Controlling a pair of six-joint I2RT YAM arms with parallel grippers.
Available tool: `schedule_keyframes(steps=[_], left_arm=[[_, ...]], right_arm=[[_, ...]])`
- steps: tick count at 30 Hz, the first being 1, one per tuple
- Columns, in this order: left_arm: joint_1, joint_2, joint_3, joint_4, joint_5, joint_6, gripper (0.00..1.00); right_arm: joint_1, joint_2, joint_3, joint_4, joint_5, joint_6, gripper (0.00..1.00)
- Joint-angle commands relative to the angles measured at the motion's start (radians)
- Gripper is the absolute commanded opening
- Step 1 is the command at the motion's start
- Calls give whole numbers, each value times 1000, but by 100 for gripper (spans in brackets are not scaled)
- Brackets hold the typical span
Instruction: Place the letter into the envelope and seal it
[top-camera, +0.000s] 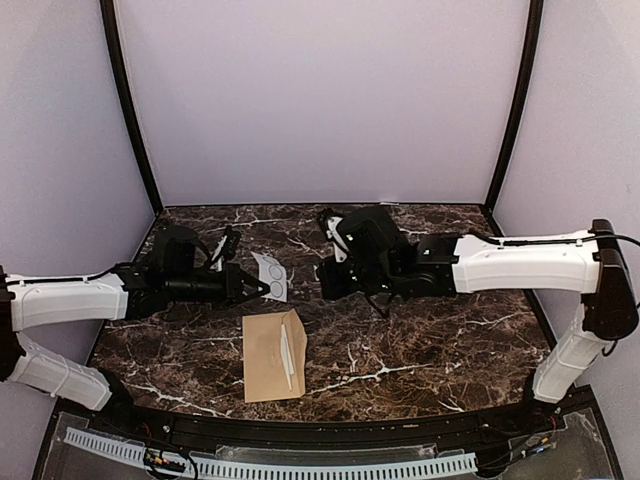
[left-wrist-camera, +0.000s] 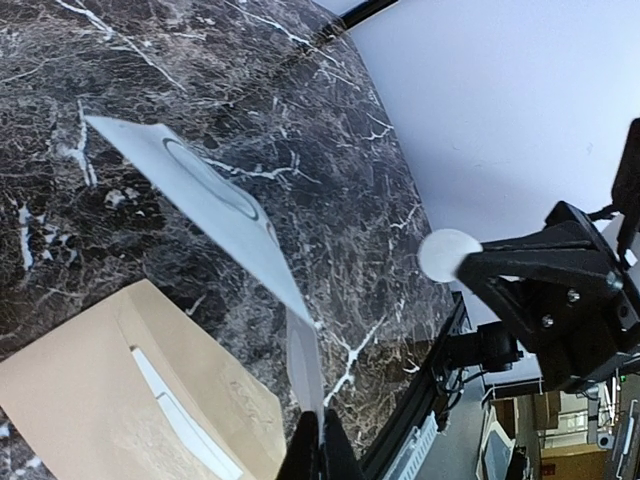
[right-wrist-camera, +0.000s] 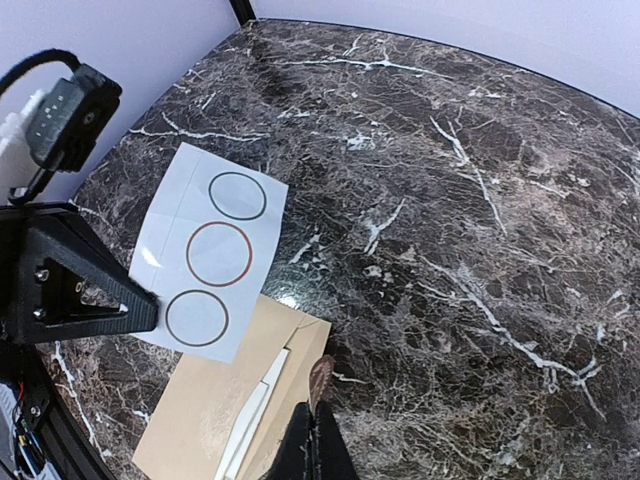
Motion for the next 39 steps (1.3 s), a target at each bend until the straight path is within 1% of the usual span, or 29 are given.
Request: schedule_keyframes(steps=[1, 6, 10, 12, 14, 15, 16, 17, 18, 19, 21, 24, 25, 26, 27, 30, 32, 34, 36, 39], left_arm=[[49, 113, 50, 95, 15, 42, 0], [96, 300, 136, 210, 78, 62, 0], [109, 463, 246, 214, 101, 107, 0], [118, 517, 296, 201, 102, 130, 1], [130, 551, 331, 164, 79, 154, 13], [135, 557, 346, 145, 41, 175, 28], [136, 558, 352, 98, 15, 187, 34], [137, 554, 356, 76, -31, 209, 45], [137, 541, 354, 35, -57, 221, 49], [137, 532, 348, 16, -101, 234, 57], [133, 498, 335, -30, -145, 244, 63], [100, 435, 328, -113, -221, 260, 66], [69, 427, 338, -136, -243, 274, 68], [49, 416, 346, -200, -295, 281, 70], [9, 413, 365, -268, -318, 288, 72], [-77, 408, 386, -358, -393, 268, 78], [-119, 410, 390, -399, -419, 241, 87], [-160, 421, 403, -445, -446, 215, 94], [-201, 434, 422, -477, -481, 194, 97], [-246, 462, 464, -528, -520, 175, 99]], right_arm=[[-33, -67, -62, 59, 1, 27, 0], [-53, -116, -134, 78, -11, 43, 0], [-60, -139, -176, 92, -19, 53, 0], [-63, -143, -189, 95, -22, 57, 0], [-66, -151, -197, 94, -23, 60, 0], [-67, -154, -203, 93, -23, 60, 0], [-68, -159, -208, 93, -24, 60, 0], [-70, -165, -213, 93, -23, 59, 0], [-73, -171, -218, 93, -24, 60, 0], [-75, -175, -226, 95, -25, 60, 0], [-80, -182, -240, 102, -30, 59, 0], [-84, -184, -257, 113, -39, 61, 0], [-84, -184, -261, 113, -39, 61, 0], [-85, -183, -265, 113, -39, 62, 0], [-85, -185, -270, 113, -38, 63, 0], [-85, -197, -292, 126, -38, 68, 0], [-86, -212, -306, 137, -39, 71, 0], [-86, -228, -320, 148, -37, 74, 0], [-85, -244, -335, 159, -37, 73, 0], [-86, -263, -351, 167, -40, 73, 0]])
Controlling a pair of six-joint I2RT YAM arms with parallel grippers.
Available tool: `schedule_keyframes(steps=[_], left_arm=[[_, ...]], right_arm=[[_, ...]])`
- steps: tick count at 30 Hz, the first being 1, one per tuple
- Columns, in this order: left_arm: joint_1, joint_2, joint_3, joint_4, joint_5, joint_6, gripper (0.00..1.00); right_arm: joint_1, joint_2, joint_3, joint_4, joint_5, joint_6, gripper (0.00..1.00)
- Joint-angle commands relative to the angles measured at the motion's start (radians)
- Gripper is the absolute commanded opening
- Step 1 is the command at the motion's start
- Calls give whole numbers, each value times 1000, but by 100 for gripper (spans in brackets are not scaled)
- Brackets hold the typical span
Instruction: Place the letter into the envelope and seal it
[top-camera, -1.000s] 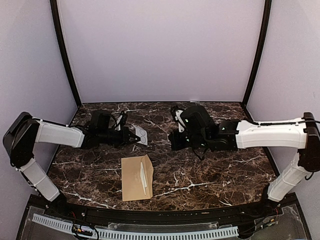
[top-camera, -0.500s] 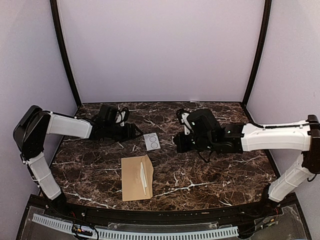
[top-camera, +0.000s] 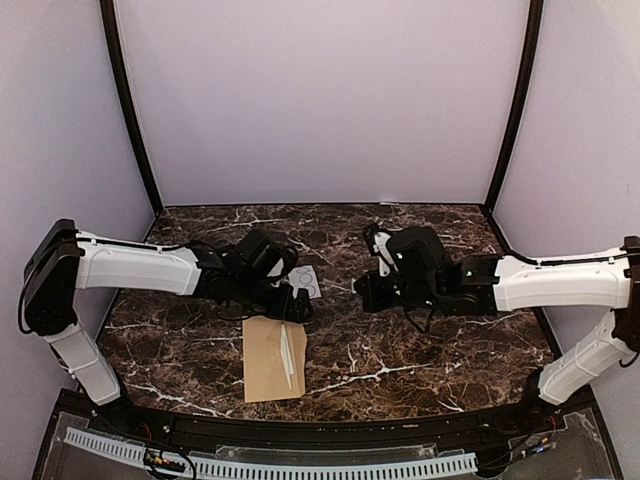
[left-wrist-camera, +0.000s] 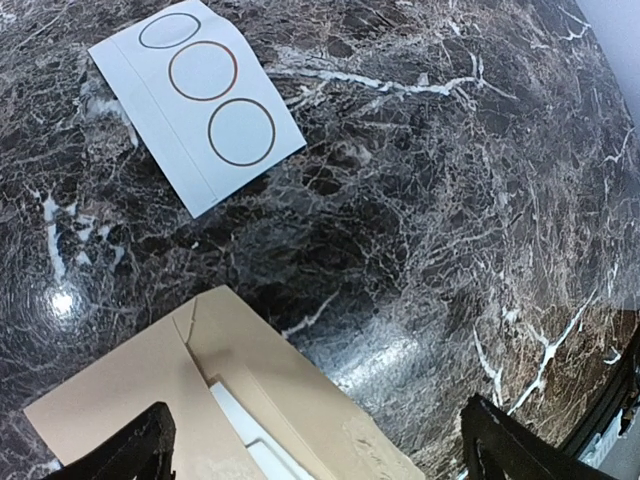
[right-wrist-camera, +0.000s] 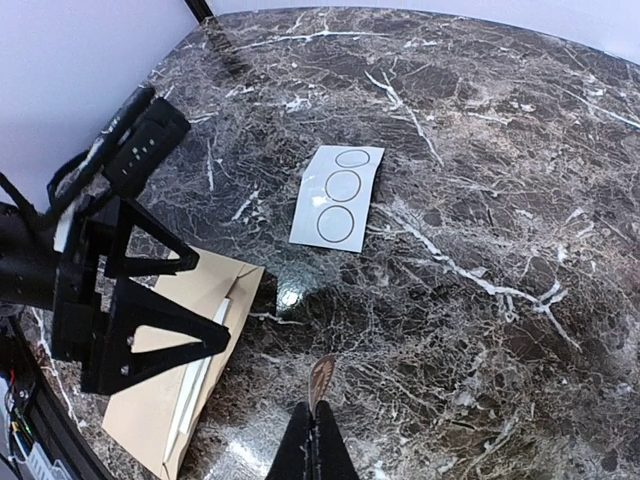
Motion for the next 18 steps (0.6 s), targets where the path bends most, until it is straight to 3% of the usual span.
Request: schedule_keyframes(steps=[1, 11, 18], left_arm=[[-60, 23, 87, -139, -125, -41, 99], [-154, 144, 217, -335, -197, -62, 99], [-180, 172, 228, -384, -241, -84, 99]], right_arm=[[-5, -52, -28, 71, -3, 10, 0], [-6, -106, -94, 111, -19, 20, 0], [-7, -141, -129, 143, -24, 31, 0]])
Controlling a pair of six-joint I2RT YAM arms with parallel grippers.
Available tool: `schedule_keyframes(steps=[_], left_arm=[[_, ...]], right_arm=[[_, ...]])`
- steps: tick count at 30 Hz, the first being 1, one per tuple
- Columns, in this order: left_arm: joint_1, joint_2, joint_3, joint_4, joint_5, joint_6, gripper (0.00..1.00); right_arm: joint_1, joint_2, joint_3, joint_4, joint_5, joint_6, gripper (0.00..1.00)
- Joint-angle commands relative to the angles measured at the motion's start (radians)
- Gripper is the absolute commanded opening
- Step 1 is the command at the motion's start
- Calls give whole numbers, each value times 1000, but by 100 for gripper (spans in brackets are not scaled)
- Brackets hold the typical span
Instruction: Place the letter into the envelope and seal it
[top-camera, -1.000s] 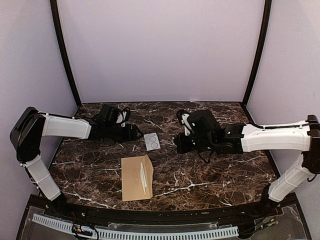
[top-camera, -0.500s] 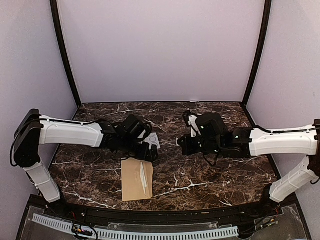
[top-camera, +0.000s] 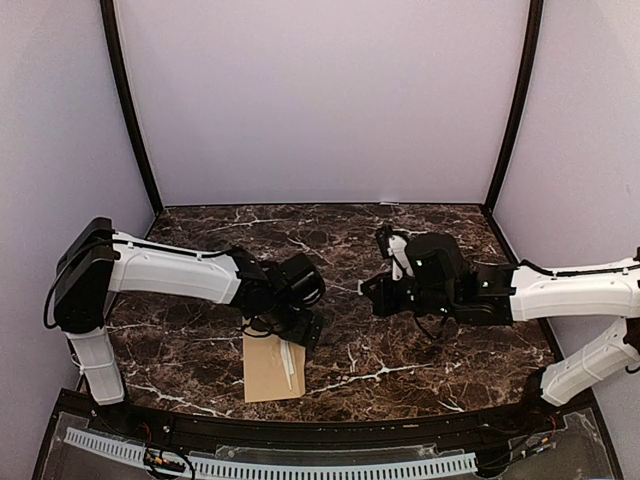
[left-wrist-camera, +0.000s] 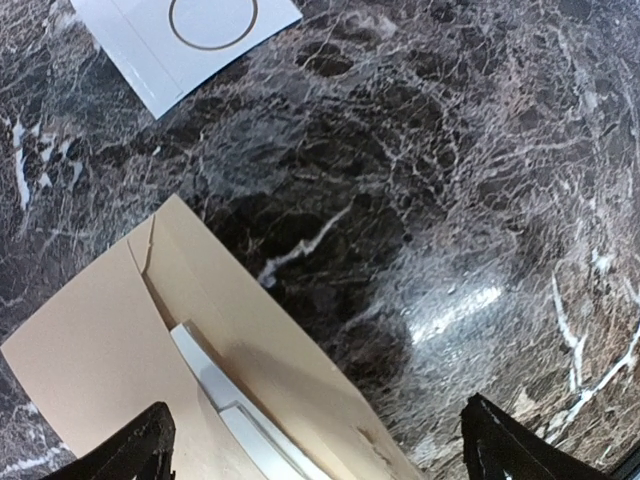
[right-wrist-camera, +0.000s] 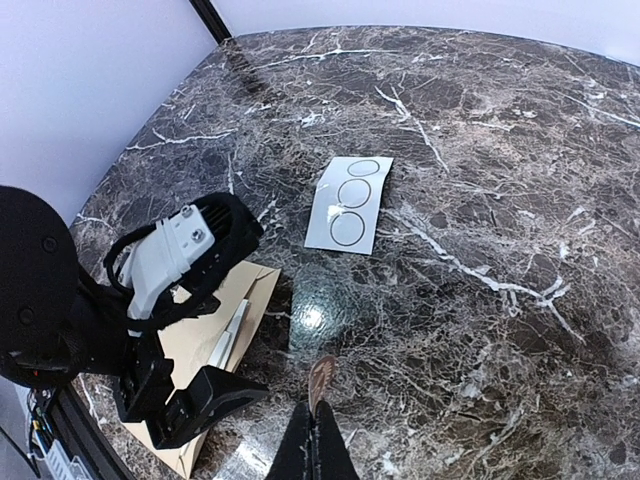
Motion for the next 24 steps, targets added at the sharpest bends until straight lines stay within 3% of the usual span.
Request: schedule_keyframes(steps=[1, 5, 15, 24], left_arm=[[-11, -8, 17, -90, -47, -25, 99], [-11, -20, -15, -89, -40, -39, 95], [-6, -127, -185, 40, 29, -131, 74], [39, -283, -450, 323, 176, -227, 68]], right_arm=[[-6, -35, -21, 58, -4, 16, 0], [-6, -46, -34, 68, -7, 20, 0], [-5, -30, -29, 87, -47, 10, 0], [-2, -1, -7, 104, -127, -19, 0]])
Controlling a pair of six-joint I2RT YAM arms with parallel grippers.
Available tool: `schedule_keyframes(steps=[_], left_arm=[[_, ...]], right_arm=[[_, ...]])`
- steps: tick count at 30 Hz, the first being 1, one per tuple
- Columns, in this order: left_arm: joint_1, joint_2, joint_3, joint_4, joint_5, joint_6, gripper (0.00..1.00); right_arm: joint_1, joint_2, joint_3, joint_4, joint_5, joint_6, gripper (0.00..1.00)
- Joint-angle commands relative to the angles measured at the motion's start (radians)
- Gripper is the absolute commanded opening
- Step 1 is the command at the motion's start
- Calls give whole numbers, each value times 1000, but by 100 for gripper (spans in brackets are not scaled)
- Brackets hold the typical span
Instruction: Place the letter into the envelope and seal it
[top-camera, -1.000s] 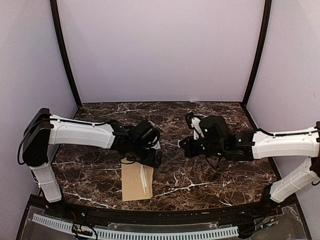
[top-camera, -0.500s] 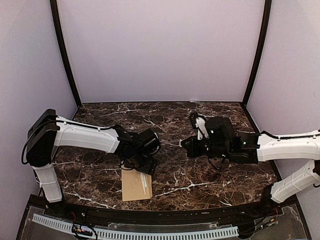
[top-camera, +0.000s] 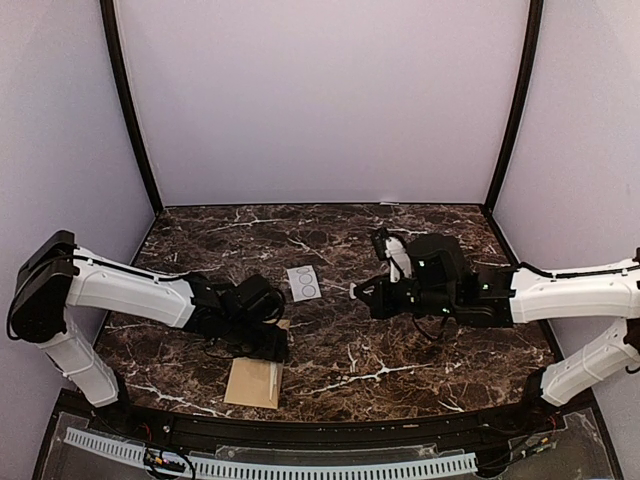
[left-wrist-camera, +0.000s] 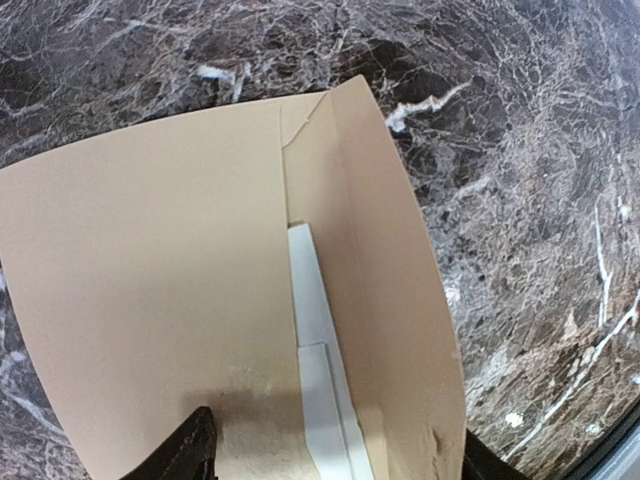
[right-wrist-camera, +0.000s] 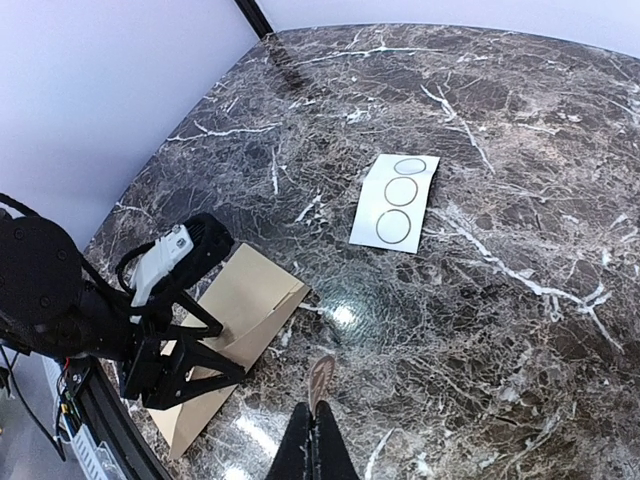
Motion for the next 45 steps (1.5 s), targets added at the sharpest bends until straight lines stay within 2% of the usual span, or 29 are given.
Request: schedule_keyframes(steps=[1, 6, 12, 27, 37, 45], left_arm=[[30, -75, -116, 158, 124, -68, 67], [53, -125, -220, 298, 208, -96, 61], [65, -127, -277, 313, 209, -102, 52], [65, -54, -290, 296, 217, -56, 29], [65, -16, -280, 323, 237, -26, 24], [64, 24, -290, 424, 285, -45, 13]], right_arm=[[0, 10, 19, 40, -35, -18, 0], [6, 14, 20, 50, -52, -18, 0], [35, 59, 35, 78, -101, -34, 0], [98, 304, 128, 157, -146, -43, 0], [98, 466, 199, 208, -151, 23, 0], [99, 513, 216, 181, -155, 24, 0]])
